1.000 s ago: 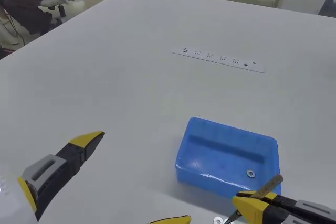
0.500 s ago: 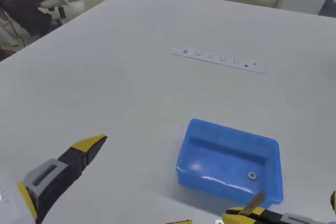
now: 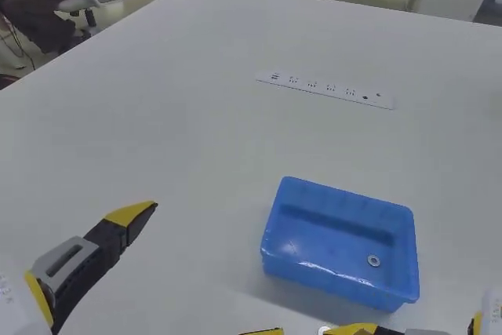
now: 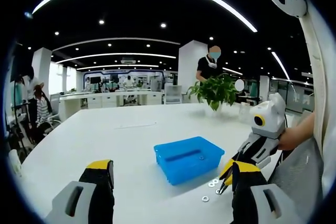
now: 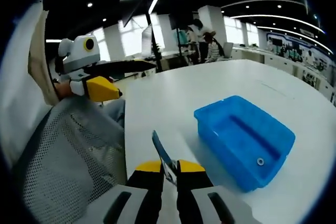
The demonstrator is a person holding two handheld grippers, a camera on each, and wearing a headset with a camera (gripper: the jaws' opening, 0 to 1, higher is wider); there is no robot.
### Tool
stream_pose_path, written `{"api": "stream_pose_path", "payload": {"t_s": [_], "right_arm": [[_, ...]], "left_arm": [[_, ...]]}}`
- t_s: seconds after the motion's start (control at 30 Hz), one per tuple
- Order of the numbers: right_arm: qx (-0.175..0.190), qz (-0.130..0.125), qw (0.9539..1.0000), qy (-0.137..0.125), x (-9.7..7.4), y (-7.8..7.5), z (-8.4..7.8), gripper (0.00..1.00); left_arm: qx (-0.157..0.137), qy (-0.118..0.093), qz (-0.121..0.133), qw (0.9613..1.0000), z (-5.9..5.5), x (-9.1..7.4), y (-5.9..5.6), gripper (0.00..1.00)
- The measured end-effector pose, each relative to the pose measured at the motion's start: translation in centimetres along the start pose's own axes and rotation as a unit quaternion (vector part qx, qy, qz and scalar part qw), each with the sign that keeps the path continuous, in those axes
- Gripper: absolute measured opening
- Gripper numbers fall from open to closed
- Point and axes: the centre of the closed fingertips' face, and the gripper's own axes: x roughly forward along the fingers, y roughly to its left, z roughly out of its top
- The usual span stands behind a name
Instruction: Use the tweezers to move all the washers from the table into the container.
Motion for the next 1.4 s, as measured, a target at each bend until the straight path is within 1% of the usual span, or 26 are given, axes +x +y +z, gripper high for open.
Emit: {"api": "stream_pose_path", "payload": {"t_s": [0.07, 0.23, 0.4, 0.47, 0.53, 0.57, 0.6, 0.63, 0.67, 0.7, 0.77, 0.87, 0.93, 1.0, 1.07, 1.2, 1.23, 1.3, 1.4], "right_arm": [[-0.007, -0.003, 1.0, 0.002, 0.0, -0.1, -0.2, 0.05], [-0.049, -0.006, 0.9986, 0.019, -0.1, -0.4, -0.5, 0.04], [-0.054, -0.008, 0.9984, 0.018, -0.1, -0.5, -0.4, 0.03], [-0.039, -0.013, 0.9991, 0.013, 0.0, -0.8, -0.3, 0.03], [0.002, -0.018, 0.9998, 0.005, 0.0, -1.1, -0.2, 0.03], [0.016, -0.021, 0.9997, 0.002, 0.0, -1.4, -0.1, 0.03], [0.046, -0.024, 0.9987, -0.002, 0.0, -1.8, -0.1, 0.03], [0.084, -0.031, 0.996, -0.009, 0.0, -2.3, -0.1, 0.03], [0.112, -0.033, 0.993, -0.015, 0.0, -2.6, -0.1, 0.03], [0.15, -0.036, 0.9877, -0.024, 0.0, -3.1, -0.1, 0.03], [0.176, -0.034, 0.9831, -0.036, 0.0, -3.5, -0.2, 0.03], [0.183, -0.03, 0.9817, -0.041, 0.0, -3.5, -0.1, 0.03], [0.176, -0.03, 0.9833, -0.038, 0.0, -3.4, 0.0, 0.03], [0.173, -0.031, 0.9837, -0.039, 0.0, -3.4, 0.2, 0.03], [0.181, -0.031, 0.9819, -0.048, -0.2, -3.5, 0.6, 0.03], [0.195, -0.028, 0.9786, -0.058, -0.6, -3.7, 1.1, 0.03], [0.203, -0.026, 0.9768, -0.063, -0.8, -3.7, 1.4, 0.03], [0.209, -0.025, 0.9751, -0.071, -1.2, -3.9, 1.9, 0.03], [0.21, -0.024, 0.9744, -0.078, -1.7, -4.0, 2.7, 0.03]], "left_arm": [[0.001, 0.001, 0.001, 1.0, 0.0, 0.0, 0.0, 0.95], [0.001, 0.0, 0.002, 1.0, 0.1, 0.0, 0.0, 0.95], [0.004, 0.002, 0.001, 1.0, 0.1, 0.0, 0.0, 0.95], [0.003, 0.002, 0.001, 1.0, 0.1, 0.0, 0.0, 0.95], [0.003, 0.001, 0.002, 1.0, 0.1, 0.0, 0.0, 0.95], [0.003, 0.001, 0.002, 1.0, 0.1, 0.0, 0.0, 0.95], [0.003, 0.001, 0.002, 1.0, 0.1, 0.0, 0.0, 0.95], [0.003, 0.002, 0.002, 1.0, 0.1, 0.0, 0.0, 0.95], [0.003, 0.001, 0.002, 1.0, 0.1, 0.0, 0.0, 0.95], [0.003, 0.001, 0.002, 1.0, 0.1, 0.0, 0.0, 0.95], [0.003, 0.003, 0.002, 1.0, 0.0, 0.0, 0.0, 0.95], [0.005, 0.004, 0.002, 1.0, 0.0, 0.0, 0.0, 0.95], [0.005, 0.005, 0.002, 1.0, 0.0, 0.0, 0.0, 0.95], [0.006, 0.006, 0.002, 1.0, -0.1, 0.0, -0.1, 0.95], [0.007, 0.008, 0.002, 0.9999, -0.1, 0.0, -0.1, 0.94], [0.01, 0.009, 0.001, 0.9999, -0.1, 0.0, -0.1, 0.95], [0.01, 0.008, 0.001, 0.9999, -0.1, 0.0, -0.1, 0.95], [0.008, 0.007, 0.001, 0.9999, 0.0, 0.0, -0.1, 0.95], [0.008, 0.008, 0.001, 0.9999, -0.1, 0.0, -0.1, 0.95]]}}
